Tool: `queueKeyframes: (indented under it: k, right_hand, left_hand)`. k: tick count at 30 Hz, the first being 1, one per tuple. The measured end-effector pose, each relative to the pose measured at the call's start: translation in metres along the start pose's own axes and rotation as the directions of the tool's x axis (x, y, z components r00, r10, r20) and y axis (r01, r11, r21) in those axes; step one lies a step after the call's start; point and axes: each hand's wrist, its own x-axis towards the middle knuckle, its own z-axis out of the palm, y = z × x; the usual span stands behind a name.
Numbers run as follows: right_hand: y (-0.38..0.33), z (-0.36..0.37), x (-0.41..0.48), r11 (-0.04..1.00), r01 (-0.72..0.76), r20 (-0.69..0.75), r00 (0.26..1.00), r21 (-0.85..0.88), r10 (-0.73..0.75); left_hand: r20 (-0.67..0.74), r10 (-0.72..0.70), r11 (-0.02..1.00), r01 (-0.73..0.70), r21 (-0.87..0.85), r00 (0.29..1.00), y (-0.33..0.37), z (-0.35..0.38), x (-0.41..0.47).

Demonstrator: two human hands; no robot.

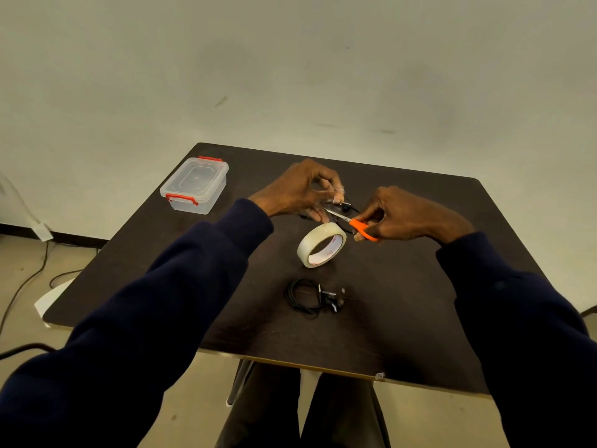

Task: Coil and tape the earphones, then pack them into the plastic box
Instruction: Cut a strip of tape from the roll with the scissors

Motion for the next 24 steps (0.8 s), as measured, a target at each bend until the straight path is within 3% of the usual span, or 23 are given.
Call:
queueKeyframes:
  k: [13, 18, 21, 24]
  right_hand:
    - [0.019, 0.023, -0.024, 0.977, -0.088, -0.031, 0.995, 0.196, 0.096]
    - [0.031, 0.042, -0.029, 0.986, -0.156, -0.015, 0.987, 0.063, 0.157]
    - [0.049, 0.06, -0.029, 0.951, -0.307, -0.169, 0.939, -0.022, 0.299]
    - [0.061, 0.075, -0.026, 0.885, -0.458, -0.237, 0.872, -0.083, 0.428]
  left_hand:
    - [-0.005, -0.043, 0.993, 0.042, -0.11, 0.999, -0.002, -0.001, -0.009]
    - [-0.028, -0.065, 0.986, 0.06, -0.156, 0.998, -0.001, 0.001, -0.009]
    - [-0.035, -0.053, 0.987, 0.047, -0.154, 0.998, -0.001, 0.002, -0.009]
    - [-0.058, -0.053, 0.989, 0.044, -0.143, 0.997, -0.002, 0.003, -0.011]
